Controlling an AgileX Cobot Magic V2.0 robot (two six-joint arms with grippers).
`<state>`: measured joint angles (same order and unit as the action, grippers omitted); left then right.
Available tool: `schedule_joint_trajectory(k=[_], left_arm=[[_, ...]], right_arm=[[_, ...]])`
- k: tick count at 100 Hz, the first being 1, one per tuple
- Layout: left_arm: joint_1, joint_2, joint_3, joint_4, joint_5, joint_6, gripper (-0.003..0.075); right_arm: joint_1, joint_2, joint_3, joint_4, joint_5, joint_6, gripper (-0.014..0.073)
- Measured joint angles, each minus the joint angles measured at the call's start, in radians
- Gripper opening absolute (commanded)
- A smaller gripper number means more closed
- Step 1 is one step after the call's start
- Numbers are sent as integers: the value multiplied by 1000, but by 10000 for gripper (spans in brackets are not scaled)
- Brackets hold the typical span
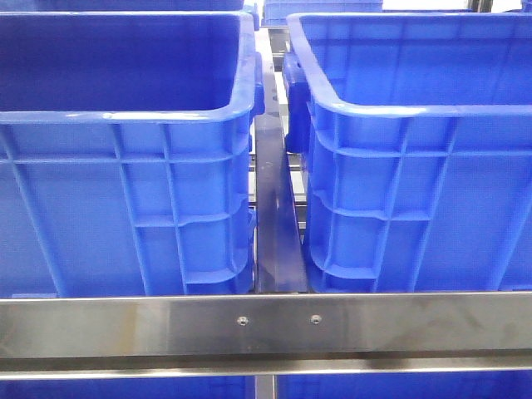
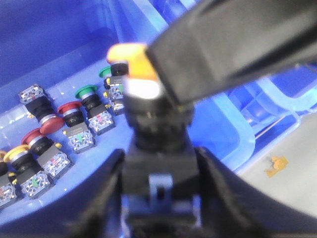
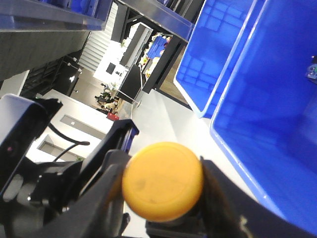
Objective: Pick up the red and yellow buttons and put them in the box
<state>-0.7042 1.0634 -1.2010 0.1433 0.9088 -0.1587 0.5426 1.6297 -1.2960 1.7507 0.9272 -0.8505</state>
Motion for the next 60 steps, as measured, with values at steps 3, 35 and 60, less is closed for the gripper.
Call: schedule_joint_trajectory(k=[3, 35, 60], left_arm=[[0, 0, 0, 0, 0, 0, 440], [0, -2, 0, 10, -4, -3, 485], [39, -50, 0, 39, -23, -29, 485]], right_arm=[[0, 0, 0, 0, 2, 0, 138], [-2, 0, 0, 0, -16, -18, 138], [-79, 0, 0, 0, -31, -29, 138]])
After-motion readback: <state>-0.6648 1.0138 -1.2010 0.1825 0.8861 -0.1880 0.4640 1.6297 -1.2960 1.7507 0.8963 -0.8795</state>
